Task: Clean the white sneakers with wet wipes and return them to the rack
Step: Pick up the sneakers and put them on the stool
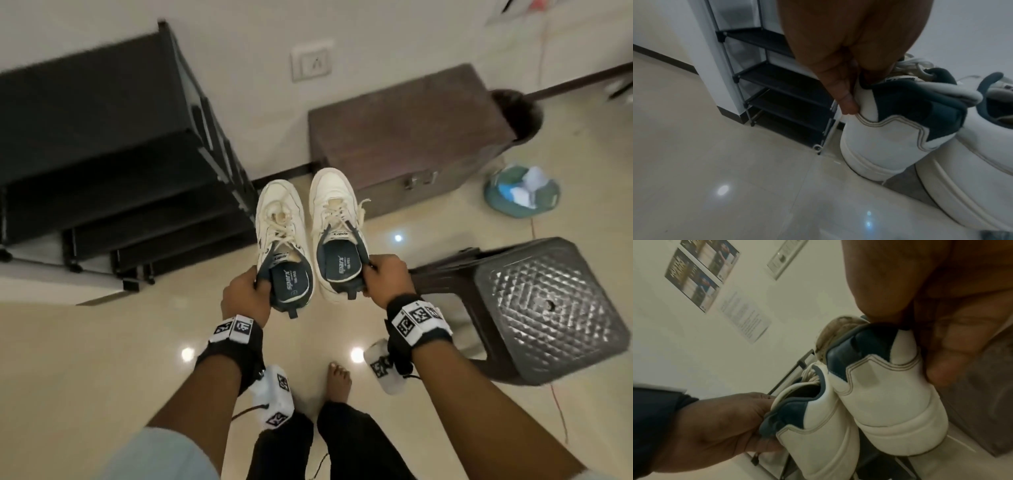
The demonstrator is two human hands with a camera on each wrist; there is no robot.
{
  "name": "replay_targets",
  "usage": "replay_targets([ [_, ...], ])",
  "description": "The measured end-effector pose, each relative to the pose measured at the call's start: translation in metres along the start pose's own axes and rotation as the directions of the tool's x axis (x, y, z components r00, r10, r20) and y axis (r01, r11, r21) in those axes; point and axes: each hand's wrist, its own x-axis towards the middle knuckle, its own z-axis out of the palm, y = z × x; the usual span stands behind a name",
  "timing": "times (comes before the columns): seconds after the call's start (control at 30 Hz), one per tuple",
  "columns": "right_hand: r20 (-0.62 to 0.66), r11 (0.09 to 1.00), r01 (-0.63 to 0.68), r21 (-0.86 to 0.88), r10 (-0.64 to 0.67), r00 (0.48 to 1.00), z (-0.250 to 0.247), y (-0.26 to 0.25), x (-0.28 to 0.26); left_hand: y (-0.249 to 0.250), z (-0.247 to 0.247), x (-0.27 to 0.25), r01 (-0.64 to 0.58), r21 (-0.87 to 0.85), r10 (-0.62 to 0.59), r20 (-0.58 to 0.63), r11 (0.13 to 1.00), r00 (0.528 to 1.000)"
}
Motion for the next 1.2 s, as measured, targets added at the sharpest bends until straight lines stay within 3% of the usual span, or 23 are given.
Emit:
replay_targets([
  [0.2, -0.079, 0.998, 0.053, -0.025, -0.055, 0.995, -0.081, -0.050, 0.004, 0.093, -0.050, 0.006, -0.076, -0.043, 0.074, -0.056, 0.996, 0.996],
  [0.4, -0.106, 0.994, 0.090, -0.065, -0.096, 0.990, -0.134, -0.084, 0.045, 0.157, -0.072, 0.043, -0.141, -0.083, 0.136, -0.062, 0.986, 0.989],
  [0.57, -0.105, 0.987, 0.085, -0.139, -0.100, 0.989, -0.167, -0.108, 0.103, 0.196, -0.069, 0.100, -0.164, -0.086, 0.160, -0.052, 0.983, 0.986],
  [0.8, -0.053, 0.978, -0.002, -0.209, -0.010, 0.999, -0.191, -0.135, 0.193, 0.252, -0.059, 0.188, -0.118, -0.129, 0.125, 0.048, 0.985, 0.991],
  [1.0, -0.040, 0.972, -0.074, -0.222, 0.067, 0.997, -0.213, -0.150, 0.236, 0.289, -0.056, 0.235, -0.117, -0.094, 0.128, 0.121, 0.989, 0.984],
  [1.2, -0.035, 0.970, -0.091, -0.226, 0.085, 0.996, -0.245, -0.157, 0.289, 0.319, -0.037, 0.268, -0.108, -0.135, 0.124, 0.120, 0.985, 0.985],
])
